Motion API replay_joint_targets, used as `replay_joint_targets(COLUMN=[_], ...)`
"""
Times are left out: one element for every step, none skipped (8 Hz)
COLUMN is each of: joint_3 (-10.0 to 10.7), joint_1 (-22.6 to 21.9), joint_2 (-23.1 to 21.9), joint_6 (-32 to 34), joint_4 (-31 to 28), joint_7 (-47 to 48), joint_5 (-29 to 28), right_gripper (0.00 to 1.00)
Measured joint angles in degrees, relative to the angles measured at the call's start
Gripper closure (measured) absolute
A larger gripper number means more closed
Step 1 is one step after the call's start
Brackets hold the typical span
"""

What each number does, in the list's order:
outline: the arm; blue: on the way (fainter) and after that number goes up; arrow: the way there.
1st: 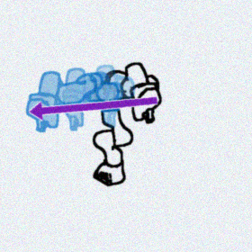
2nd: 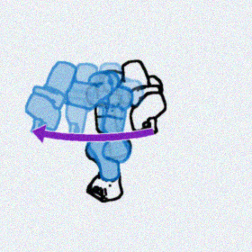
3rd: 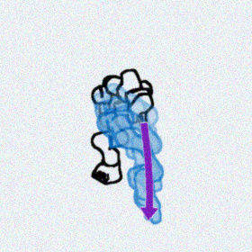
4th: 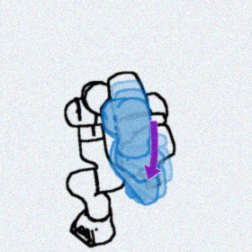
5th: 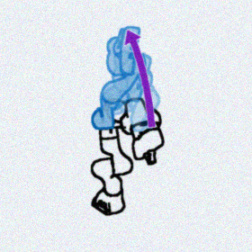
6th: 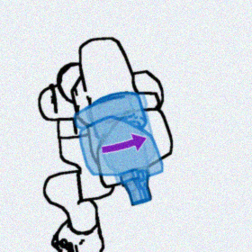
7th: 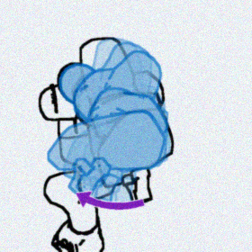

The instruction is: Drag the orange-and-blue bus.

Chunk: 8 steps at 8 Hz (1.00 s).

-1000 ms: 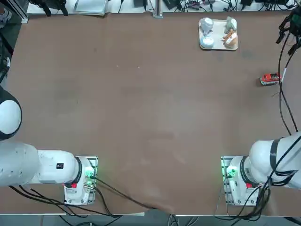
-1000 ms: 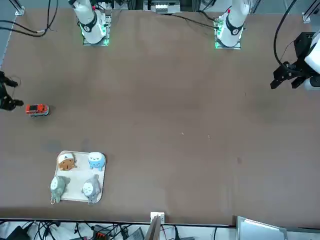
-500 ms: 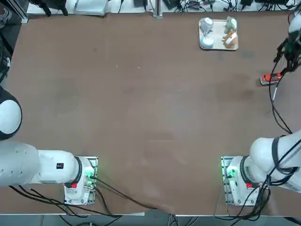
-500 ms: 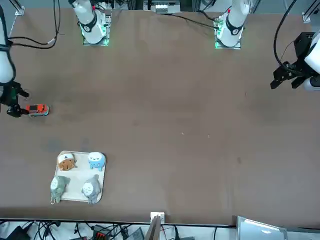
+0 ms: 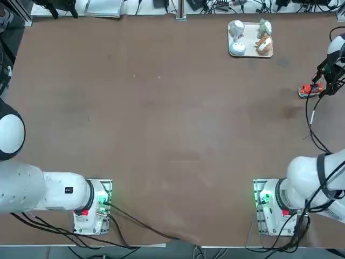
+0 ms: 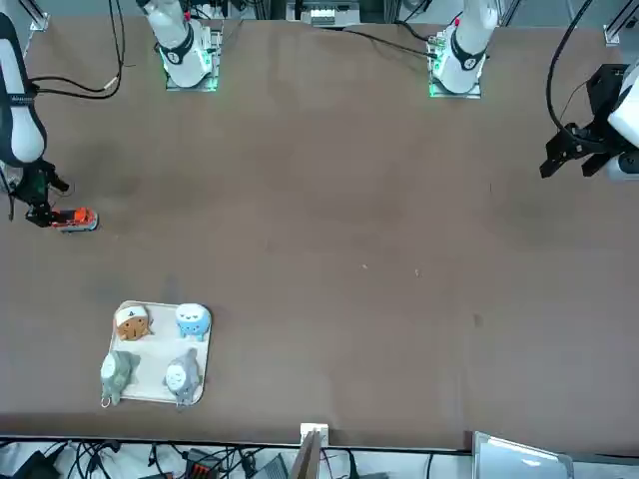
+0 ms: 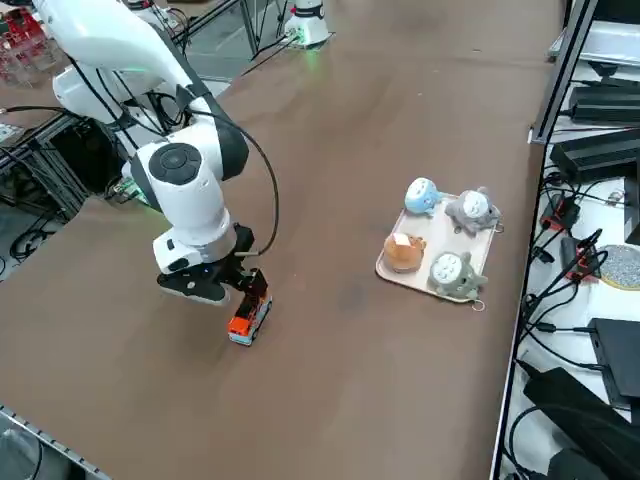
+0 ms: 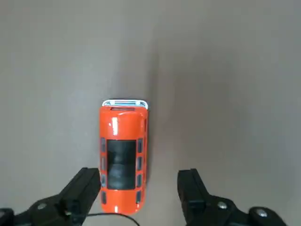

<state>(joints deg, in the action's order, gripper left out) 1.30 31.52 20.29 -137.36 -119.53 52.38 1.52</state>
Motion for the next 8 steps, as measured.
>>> replay_joint_targets(joint_3=[-0.3,-0.4,-0.4,-0.4,-0.4,-0.4,-0.4,-0.4], joint_1=[0.0,0.0,0.0,0.0,0.0,0.0,0.1,0.1], joint_2=[0.5,1.6,2.6,3.4,3.9,4.2,4.3,4.3], joint_6=[-1.6,-3.5,-4.5,-5.0,-5.3,-5.4,-5.4,-5.5], joint_4=[0.0,-0.1,-0.1,-0.1,-0.1,-0.1,-0.1,-0.1], joint_7=[0.0,0.0,0.0,0.0,0.0,0.0,0.0,0.1], joint_5=[-0.8,-1.2,-1.2,-1.2,-1.2,-1.2,-1.5,-2.6], right_gripper=[0.0,0.0,0.0,0.01,0.02,0.04,0.1,0.17])
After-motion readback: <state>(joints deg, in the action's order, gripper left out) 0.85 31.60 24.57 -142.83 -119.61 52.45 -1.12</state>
